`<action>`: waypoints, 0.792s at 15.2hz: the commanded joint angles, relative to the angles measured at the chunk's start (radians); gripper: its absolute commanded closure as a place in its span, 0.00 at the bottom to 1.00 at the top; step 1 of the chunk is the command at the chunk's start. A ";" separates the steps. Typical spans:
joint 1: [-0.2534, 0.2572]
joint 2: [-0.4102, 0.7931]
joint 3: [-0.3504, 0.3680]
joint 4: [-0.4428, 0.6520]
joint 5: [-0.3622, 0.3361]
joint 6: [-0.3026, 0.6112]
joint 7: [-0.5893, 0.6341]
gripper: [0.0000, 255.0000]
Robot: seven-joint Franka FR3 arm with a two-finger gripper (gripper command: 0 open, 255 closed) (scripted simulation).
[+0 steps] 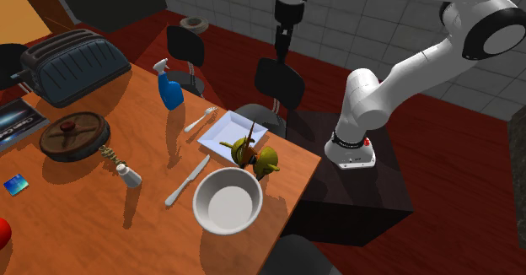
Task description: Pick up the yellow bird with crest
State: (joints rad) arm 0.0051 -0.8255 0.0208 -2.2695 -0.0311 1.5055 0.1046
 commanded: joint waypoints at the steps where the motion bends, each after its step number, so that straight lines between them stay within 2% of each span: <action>1: 0.000 0.000 0.000 0.000 0.000 0.000 0.000 0.00; 7: -0.018 0.039 0.108 -0.111 0.109 0.127 0.230 0.00; 12: -0.030 0.119 0.201 -0.165 0.197 0.252 0.413 0.00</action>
State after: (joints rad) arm -0.0206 -0.7299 0.2043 -2.4323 0.1492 1.7330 0.4790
